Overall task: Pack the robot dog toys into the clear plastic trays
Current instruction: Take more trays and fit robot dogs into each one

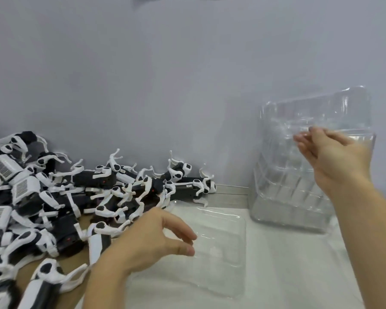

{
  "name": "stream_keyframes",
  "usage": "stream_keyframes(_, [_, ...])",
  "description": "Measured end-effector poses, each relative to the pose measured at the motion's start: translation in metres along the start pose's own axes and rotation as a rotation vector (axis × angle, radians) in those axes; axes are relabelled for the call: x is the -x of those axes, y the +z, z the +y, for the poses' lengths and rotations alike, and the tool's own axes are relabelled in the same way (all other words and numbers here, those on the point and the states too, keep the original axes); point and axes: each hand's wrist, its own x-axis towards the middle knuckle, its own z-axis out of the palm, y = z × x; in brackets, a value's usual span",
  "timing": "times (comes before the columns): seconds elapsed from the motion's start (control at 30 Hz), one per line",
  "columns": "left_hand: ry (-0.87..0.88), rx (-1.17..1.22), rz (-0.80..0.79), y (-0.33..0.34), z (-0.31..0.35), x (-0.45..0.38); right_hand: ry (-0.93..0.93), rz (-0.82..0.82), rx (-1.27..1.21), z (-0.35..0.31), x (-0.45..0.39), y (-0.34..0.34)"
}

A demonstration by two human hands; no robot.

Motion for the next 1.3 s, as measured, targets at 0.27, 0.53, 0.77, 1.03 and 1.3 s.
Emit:
stream_keyframes(0.27, [-0.069, -0.059, 0.37, 0.009, -0.017, -0.018, -0.014, 0.074, 0.466, 0.007, 0.006, -0.019])
stream_keyframes(0.53, [-0.147, -0.127, 0.301, 0.019, -0.029, -0.026, -0.122, -0.398, 0.956, 0.031, 0.041, 0.021])
stream_keyframes(0.77, [-0.119, -0.119, 0.352, 0.03, -0.034, -0.035, -0.134, -0.826, 1.284, 0.118, 0.024, 0.119])
stream_keyframes(1.03, [-0.106, -0.07, 0.38, 0.034, -0.037, -0.039, -0.443, -1.039, 1.713, 0.178, 0.018, 0.146])
stream_keyframes(1.3, [-0.112, -0.079, 0.374, 0.035, -0.036, -0.04, -0.691, -0.955, 1.869, 0.187, 0.02, 0.149])
